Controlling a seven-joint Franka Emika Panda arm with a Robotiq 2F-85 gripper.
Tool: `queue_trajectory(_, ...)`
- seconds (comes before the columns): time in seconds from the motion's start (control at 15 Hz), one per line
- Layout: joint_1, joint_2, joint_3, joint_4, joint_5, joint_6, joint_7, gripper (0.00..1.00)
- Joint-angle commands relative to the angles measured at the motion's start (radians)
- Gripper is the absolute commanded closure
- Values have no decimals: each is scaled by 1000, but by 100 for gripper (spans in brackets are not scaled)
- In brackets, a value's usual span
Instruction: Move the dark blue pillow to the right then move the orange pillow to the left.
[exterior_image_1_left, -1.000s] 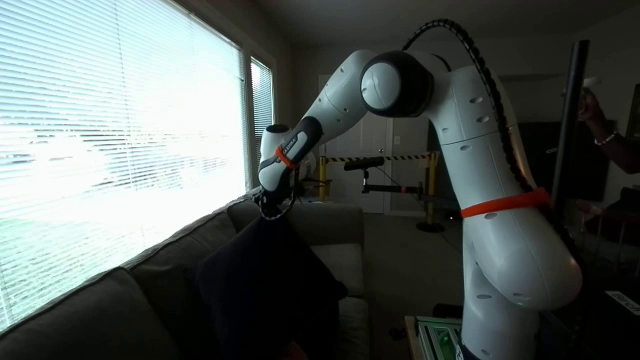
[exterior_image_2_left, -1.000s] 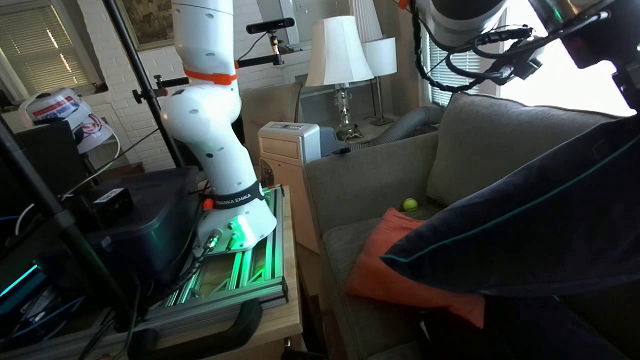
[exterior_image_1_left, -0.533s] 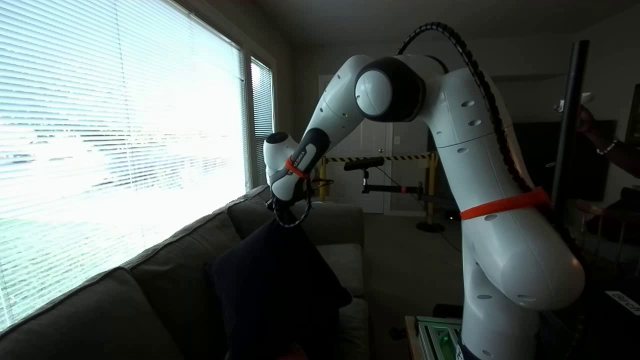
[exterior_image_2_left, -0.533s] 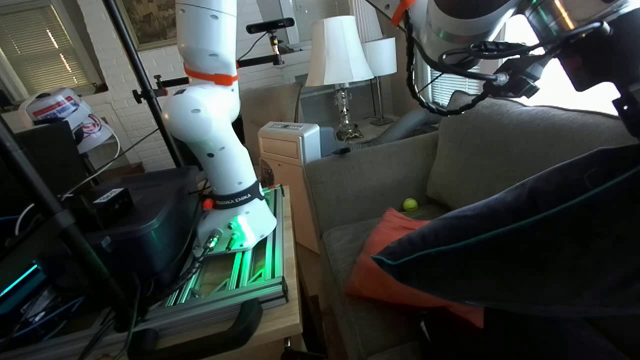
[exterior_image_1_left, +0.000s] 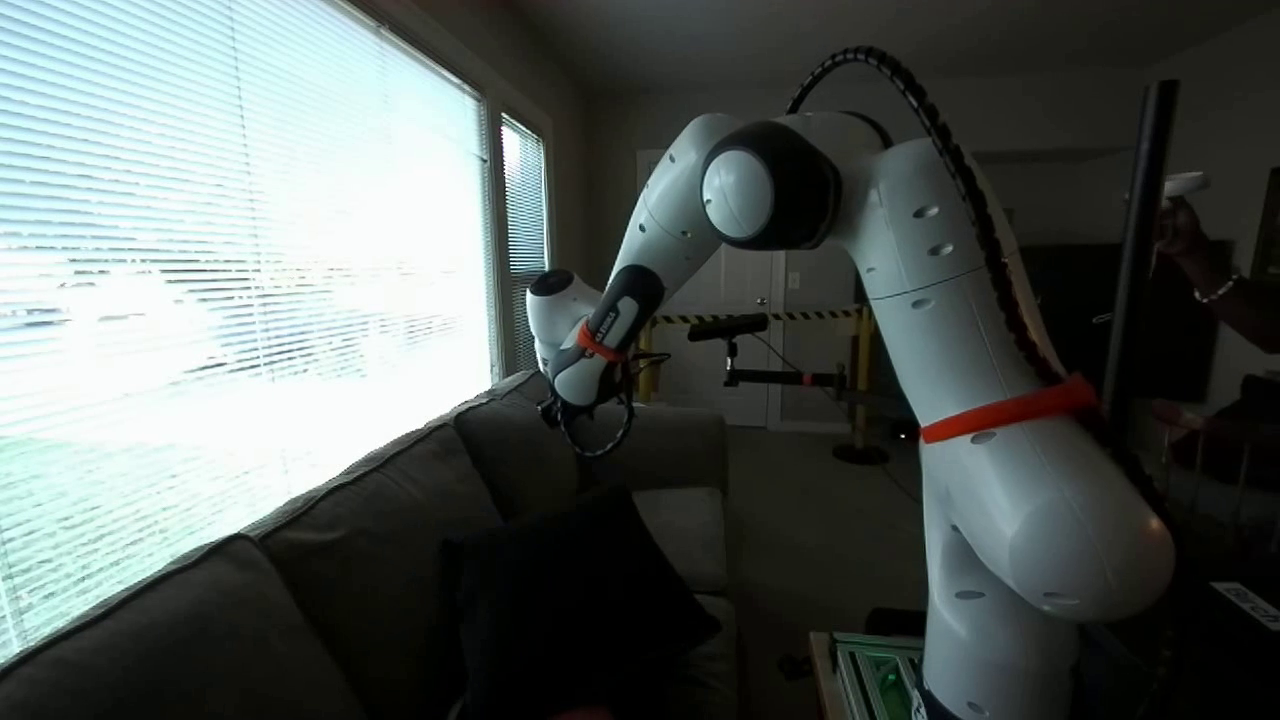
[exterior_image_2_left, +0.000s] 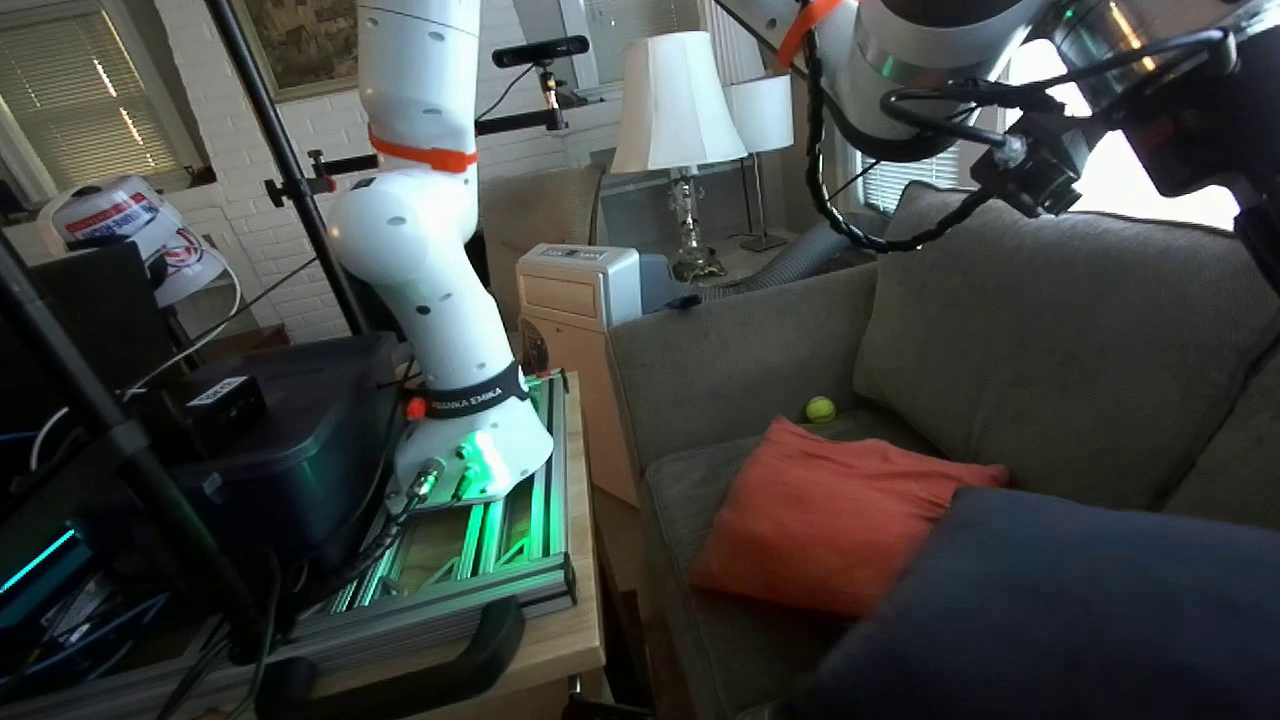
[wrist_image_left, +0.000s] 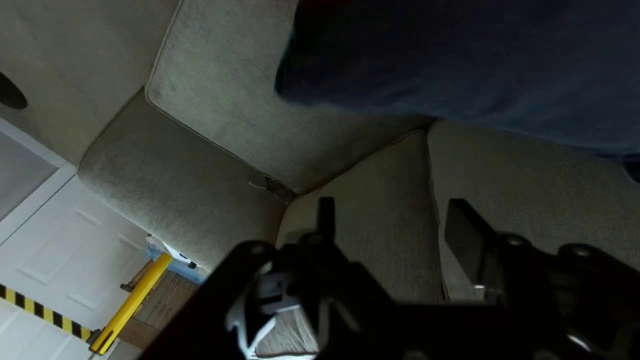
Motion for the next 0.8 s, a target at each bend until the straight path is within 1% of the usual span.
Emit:
queue_trajectory(0.0,38,-3,-21,12,-54,-9,39,9)
queue_trajectory(0.07,38,-12,-4,8,-40,-8,27,1)
queue_trajectory(0.13,43,-18,7,-2,-33,-1,23,0)
queue_trajectory(0.27,43,-48,58,-40,8,6,-6,0)
queue_trajectory(0.47,21,-87,163,-102,87,13,-36,0)
queue_trajectory(0.53,7,-94,201,-120,124,13,-50,0)
queue_trajectory(0.73,-37,-114,310,-174,325,-15,-117,0)
